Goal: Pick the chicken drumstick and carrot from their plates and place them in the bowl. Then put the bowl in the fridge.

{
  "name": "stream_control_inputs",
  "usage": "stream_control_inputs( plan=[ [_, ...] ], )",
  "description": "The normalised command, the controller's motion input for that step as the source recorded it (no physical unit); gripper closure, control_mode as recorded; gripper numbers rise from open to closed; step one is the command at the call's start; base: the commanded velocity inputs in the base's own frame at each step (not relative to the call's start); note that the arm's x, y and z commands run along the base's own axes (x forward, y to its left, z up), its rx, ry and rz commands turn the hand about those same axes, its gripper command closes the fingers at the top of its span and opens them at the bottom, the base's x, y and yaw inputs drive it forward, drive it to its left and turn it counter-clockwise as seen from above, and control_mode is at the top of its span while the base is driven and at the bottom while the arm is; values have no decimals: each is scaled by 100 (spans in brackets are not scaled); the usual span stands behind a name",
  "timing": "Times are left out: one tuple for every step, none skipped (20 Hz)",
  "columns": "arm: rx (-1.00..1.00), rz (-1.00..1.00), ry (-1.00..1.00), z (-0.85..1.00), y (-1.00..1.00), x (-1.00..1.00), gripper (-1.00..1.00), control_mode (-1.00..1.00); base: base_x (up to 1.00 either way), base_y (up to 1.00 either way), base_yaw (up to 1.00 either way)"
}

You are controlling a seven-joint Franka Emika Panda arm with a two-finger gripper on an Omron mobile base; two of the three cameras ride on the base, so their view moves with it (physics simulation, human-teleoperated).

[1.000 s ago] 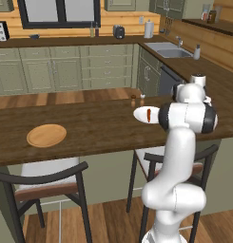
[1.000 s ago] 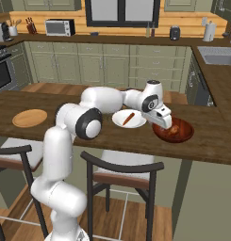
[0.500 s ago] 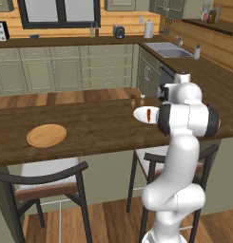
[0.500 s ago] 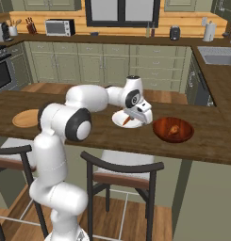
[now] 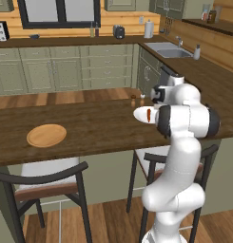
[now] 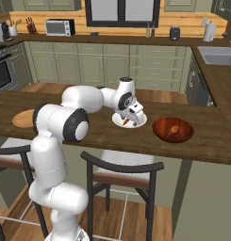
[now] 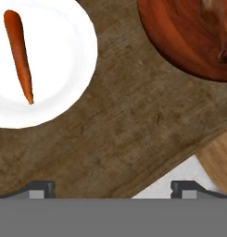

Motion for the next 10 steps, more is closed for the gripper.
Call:
stream_control_inputs(
  plan=[
    [3,4,0,0,17,60,-100,-100,0,0,0],
    [1,4,0,0,24,54,-100,-100,0,0,0],
    [0,1,1,0,32,55,-100,-100,0,0,0],
    [0,0,3,0,36,61,-100,-100,0,0,0],
    [0,0,1,0,32,58,-100,-100,0,0,0],
    [0,0,1,0,21,52,-100,-100,0,0,0],
    [0,0,1,0,10,51,-100,-100,0,0,0],
    [0,0,1,0,1,56,-100,-100,0,0,0],
    [0,0,0,-5,4,58,-100,-100,0,0,0],
    [0,0,0,-8,4,52,-100,-100,0,0,0]
  ],
)
